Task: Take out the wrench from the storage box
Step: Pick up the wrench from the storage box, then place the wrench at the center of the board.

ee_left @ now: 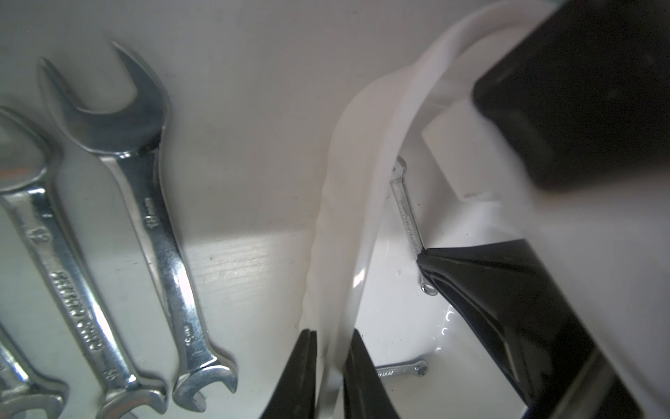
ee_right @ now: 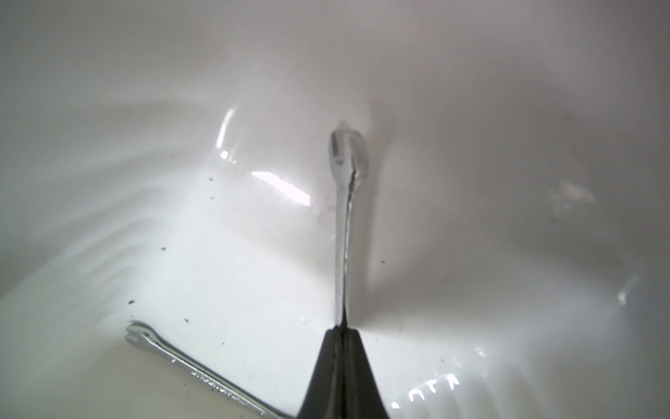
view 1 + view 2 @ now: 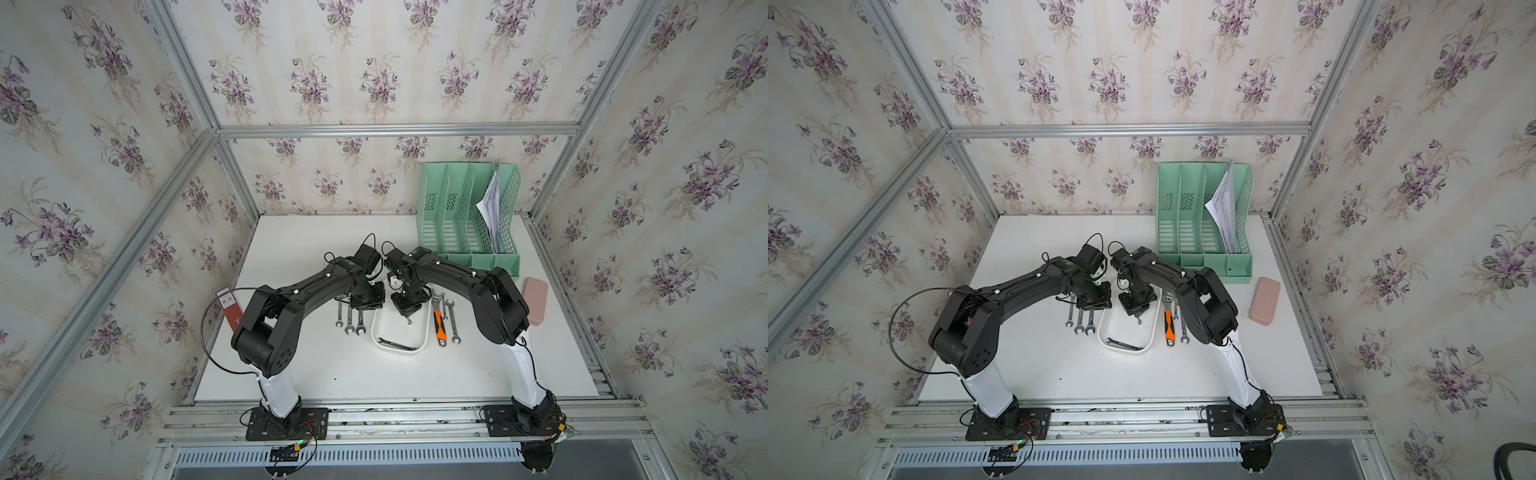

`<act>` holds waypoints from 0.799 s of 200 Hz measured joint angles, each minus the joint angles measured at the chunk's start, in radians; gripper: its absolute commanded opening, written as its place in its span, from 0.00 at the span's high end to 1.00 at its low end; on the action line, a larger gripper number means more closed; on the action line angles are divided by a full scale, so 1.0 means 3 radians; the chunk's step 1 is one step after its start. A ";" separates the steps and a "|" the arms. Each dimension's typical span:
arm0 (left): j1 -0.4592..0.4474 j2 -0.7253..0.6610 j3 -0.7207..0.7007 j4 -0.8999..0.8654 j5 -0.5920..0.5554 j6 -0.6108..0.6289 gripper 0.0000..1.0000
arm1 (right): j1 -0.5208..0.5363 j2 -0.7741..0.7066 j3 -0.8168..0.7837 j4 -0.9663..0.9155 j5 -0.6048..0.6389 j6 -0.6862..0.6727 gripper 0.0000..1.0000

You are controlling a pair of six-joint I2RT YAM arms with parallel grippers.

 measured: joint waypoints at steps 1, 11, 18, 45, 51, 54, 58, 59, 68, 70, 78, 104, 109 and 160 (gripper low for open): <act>0.0000 0.0000 0.0000 0.0000 0.0000 0.0000 0.81 | 0.0001 -0.0003 -0.0001 0.0000 0.0003 0.0001 0.99; 0.0000 0.0000 0.0000 0.0000 -0.0003 0.0000 0.81 | 0.0005 -0.0029 -0.0017 -0.0001 0.0050 0.0000 0.99; 0.0000 0.0000 0.0000 -0.0001 -0.0006 0.0000 0.81 | 0.0006 -0.0045 -0.0022 -0.0006 0.0064 0.0001 0.99; 0.0000 -0.0004 -0.0005 0.0000 -0.0011 0.0000 0.81 | 0.0003 -0.0164 -0.0061 -0.0009 0.0089 0.0001 0.98; 0.0000 -0.0005 -0.0006 0.0000 -0.0011 0.0000 0.81 | 0.0003 -0.0184 -0.0070 -0.0009 0.0098 0.0001 0.98; 0.0000 -0.0005 -0.0006 -0.0001 -0.0011 -0.0001 0.81 | 0.0003 -0.0195 -0.0075 -0.0006 0.0102 0.0001 0.99; 0.0000 -0.0005 -0.0006 -0.0001 -0.0011 -0.0001 0.81 | 0.0001 -0.0209 -0.0080 -0.0005 0.0102 0.0001 1.00; 0.0000 -0.0005 -0.0006 -0.0001 -0.0011 -0.0001 0.81 | 0.0001 -0.0210 -0.0083 -0.0004 0.0102 0.0001 1.00; 0.0000 -0.0005 -0.0009 0.0000 -0.0011 -0.0001 0.81 | 0.0000 -0.0231 -0.0098 -0.0004 0.0104 0.0003 1.00; 0.0000 -0.0005 -0.0009 0.0000 -0.0011 -0.0001 0.81 | 0.0000 -0.0235 -0.0102 -0.0003 0.0104 0.0003 1.00; 0.0000 -0.0006 -0.0010 0.0000 -0.0011 -0.0001 0.81 | 0.0000 -0.0256 -0.0120 -0.0005 0.0107 0.0004 1.00; 0.0000 -0.0017 -0.0020 -0.0001 -0.0011 -0.0001 0.81 | 0.0001 -0.0346 -0.0170 -0.0006 0.0108 0.0014 1.00; 0.0000 -0.0017 -0.0020 0.0000 -0.0011 -0.0001 0.81 | 0.0001 -0.0367 -0.0178 -0.0009 0.0108 0.0014 1.00; 0.0000 -0.0017 -0.0020 0.0000 -0.0011 -0.0001 0.81 | -0.0003 -0.0724 -0.0228 -0.0018 0.0122 0.0025 1.00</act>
